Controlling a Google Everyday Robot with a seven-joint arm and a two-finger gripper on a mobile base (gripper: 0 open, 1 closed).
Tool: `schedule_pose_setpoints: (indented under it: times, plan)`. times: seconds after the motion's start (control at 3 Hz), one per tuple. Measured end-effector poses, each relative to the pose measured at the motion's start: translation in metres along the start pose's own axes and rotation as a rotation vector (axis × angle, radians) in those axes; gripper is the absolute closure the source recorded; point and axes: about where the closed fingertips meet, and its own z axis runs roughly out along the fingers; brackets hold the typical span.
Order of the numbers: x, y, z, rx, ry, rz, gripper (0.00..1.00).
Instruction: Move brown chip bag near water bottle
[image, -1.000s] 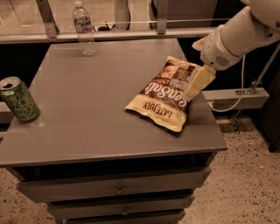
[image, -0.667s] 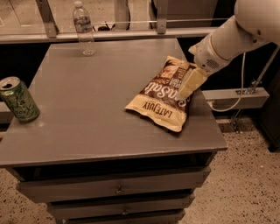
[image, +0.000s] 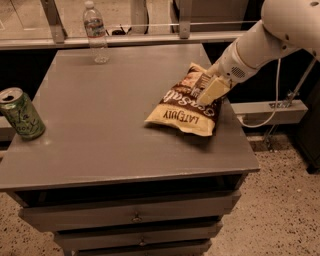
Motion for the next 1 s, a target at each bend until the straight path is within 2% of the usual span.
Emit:
schedule_pose_setpoints:
  times: [0.33, 0.67, 1.0]
  plan:
    - [-0.007, -0.001, -0.01, 0.001, -0.013, 0.008, 0.72]
    - [-0.024, -0.006, -0.052, 0.05, -0.062, 0.004, 1.0]
    - [-0.032, -0.014, -0.093, 0.105, -0.109, 0.007, 1.0]
